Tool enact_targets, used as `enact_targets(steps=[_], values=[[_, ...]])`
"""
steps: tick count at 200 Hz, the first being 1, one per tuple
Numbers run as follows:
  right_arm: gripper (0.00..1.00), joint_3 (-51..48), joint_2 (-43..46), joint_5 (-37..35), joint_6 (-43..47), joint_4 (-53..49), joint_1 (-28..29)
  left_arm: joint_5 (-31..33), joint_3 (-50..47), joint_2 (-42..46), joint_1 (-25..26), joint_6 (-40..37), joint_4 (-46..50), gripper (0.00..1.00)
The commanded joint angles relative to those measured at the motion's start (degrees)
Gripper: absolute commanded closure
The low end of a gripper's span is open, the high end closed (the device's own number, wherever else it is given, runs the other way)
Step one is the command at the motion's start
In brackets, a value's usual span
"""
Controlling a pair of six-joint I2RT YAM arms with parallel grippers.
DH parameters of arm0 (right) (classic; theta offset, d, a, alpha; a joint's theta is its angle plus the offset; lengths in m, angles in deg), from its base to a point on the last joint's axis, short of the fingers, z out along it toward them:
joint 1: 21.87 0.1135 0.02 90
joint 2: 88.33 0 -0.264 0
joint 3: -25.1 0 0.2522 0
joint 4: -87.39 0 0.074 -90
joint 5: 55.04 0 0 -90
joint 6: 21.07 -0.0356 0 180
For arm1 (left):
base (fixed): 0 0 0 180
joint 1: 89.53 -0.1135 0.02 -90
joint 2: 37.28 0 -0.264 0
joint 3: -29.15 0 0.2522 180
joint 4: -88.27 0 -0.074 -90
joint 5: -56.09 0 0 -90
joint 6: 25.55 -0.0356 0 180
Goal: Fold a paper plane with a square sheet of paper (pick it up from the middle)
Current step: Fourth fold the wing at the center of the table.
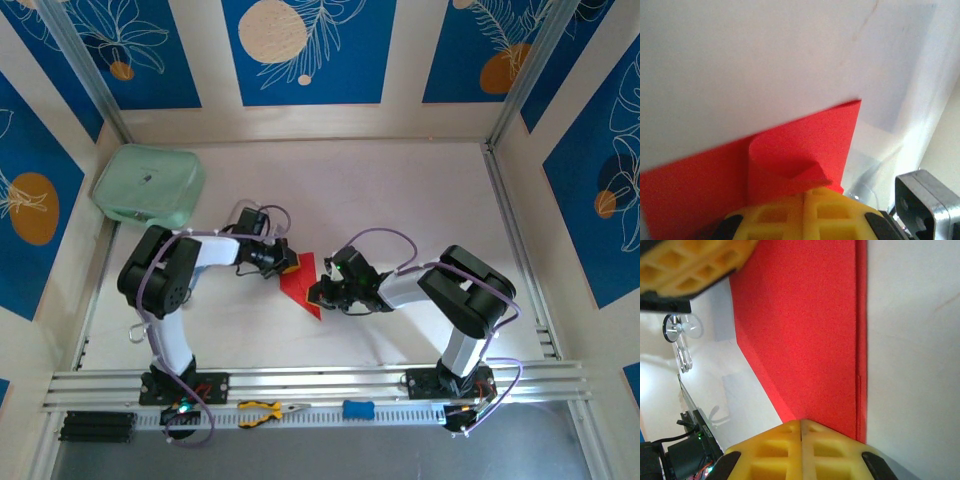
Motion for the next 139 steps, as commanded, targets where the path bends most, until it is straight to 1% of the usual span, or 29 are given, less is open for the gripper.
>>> enact_targets(steps=[1, 24, 61, 81, 98, 128, 139], values=[[1.0, -4.05, -2.09, 0.54, 1.43, -14.1, 0.07, 9.11, 2.85, -2.18, -3.52, -2.93, 0.07, 0.98], [1.0, -4.03, -2.27, 0.99, 1.82, -14.07, -0.06, 10.24, 5.0, -2.62, -4.38, -4.02, 2.6, 0.97], [1.0, -4.06, -2.31, 2.34, 2.98, -14.17, -0.61, 10.79, 5.86, -3.41, -5.8, -5.0, 3.96, 0.98], [1.0, -4.11, -2.4, 3.34, 3.91, -14.22, -0.97, 9.78, 5.94, -2.89, -5.88, -4.78, 3.76, 0.97], [1.0, -3.98, -2.39, 4.03, 4.66, -14.53, -1.41, 8.79, 5.46, -0.73, -5.75, -3.92, 3.38, 0.96], [1.0, -3.11, -1.84, 4.64, 6.04, -15.7, -2.53, 10.23, 5.33, 5.98, -5.71, -4.82, 6.74, 0.89], [1.0, -3.01, -1.71, 4.78, 6.17, -15.71, -2.92, 10.28, 4.94, 8.47, -5.24, -5.08, 7.55, 0.88]])
